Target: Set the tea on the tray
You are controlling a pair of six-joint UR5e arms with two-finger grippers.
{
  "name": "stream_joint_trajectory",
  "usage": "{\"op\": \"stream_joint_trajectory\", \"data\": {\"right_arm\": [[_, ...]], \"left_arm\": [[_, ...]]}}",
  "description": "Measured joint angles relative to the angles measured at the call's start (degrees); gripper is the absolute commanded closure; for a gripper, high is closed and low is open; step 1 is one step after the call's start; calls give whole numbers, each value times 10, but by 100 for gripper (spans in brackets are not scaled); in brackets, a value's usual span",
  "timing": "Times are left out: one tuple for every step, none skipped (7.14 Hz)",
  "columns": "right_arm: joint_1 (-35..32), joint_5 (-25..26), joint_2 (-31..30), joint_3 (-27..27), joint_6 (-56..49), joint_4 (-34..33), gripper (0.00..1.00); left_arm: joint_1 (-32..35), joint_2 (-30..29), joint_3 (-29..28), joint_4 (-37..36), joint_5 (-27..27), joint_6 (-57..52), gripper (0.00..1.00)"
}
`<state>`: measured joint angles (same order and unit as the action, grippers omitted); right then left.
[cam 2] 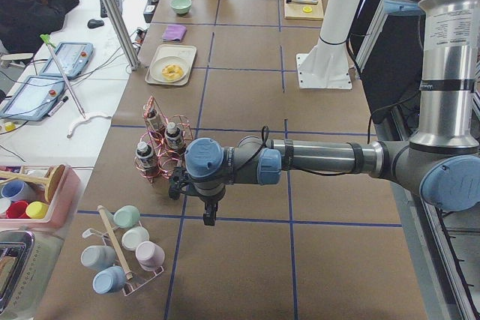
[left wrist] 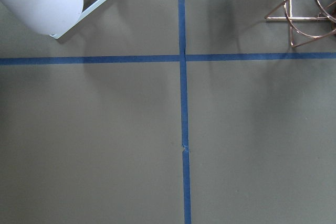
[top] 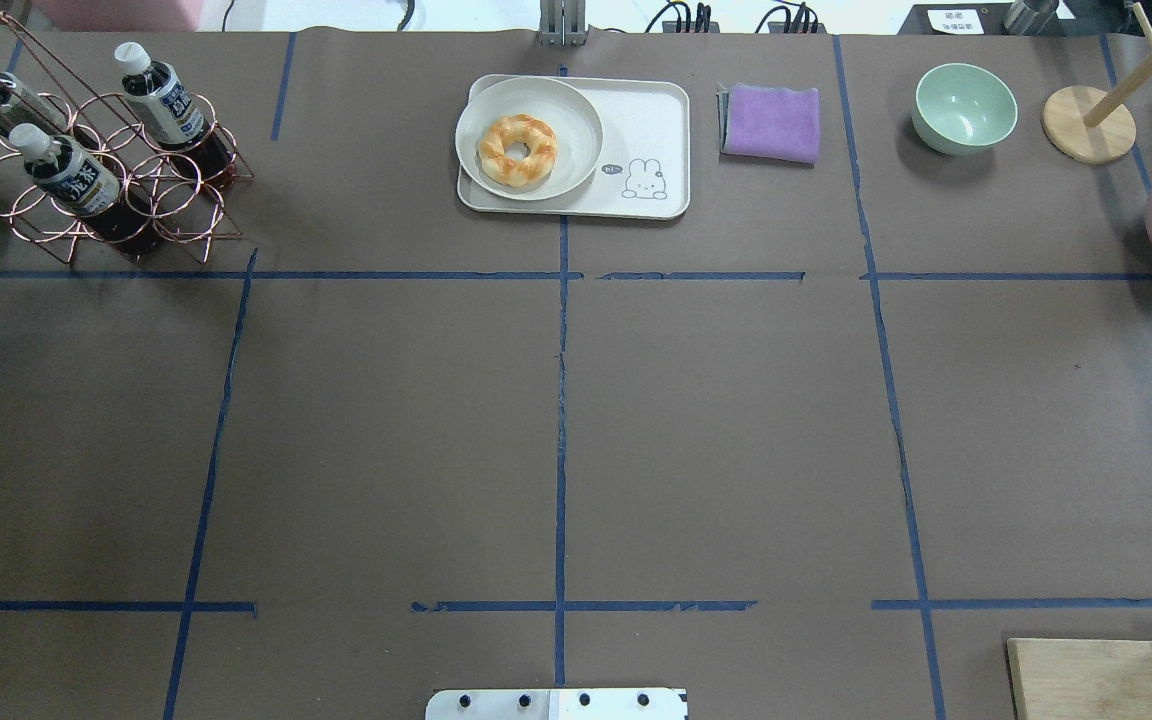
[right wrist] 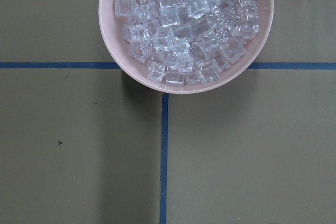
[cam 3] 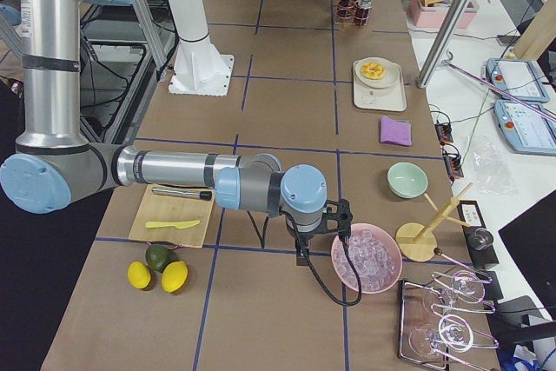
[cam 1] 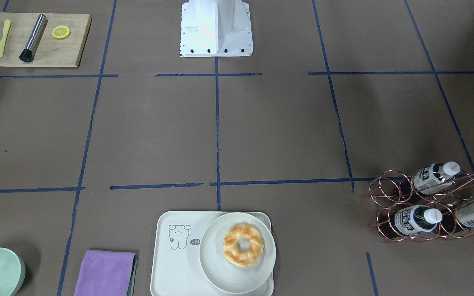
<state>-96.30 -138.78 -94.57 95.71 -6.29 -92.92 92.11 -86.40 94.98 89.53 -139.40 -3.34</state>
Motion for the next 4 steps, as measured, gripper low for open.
{"op": "stream_joint_trajectory", "data": {"right_arm": [[0, 0, 0, 0, 0, 0, 0], [0, 0, 0, 1, 0, 0, 0], [1, 0, 0, 1, 0, 0, 0], [1, 0, 0, 1, 0, 0, 0]], "left_arm": [[0, 0, -3, 7, 0, 0, 0], [0, 0, -4, 10, -1, 1, 0], [0, 0, -5, 12, -1, 1, 0], [0, 0, -5, 12, -1, 2, 0]]}}
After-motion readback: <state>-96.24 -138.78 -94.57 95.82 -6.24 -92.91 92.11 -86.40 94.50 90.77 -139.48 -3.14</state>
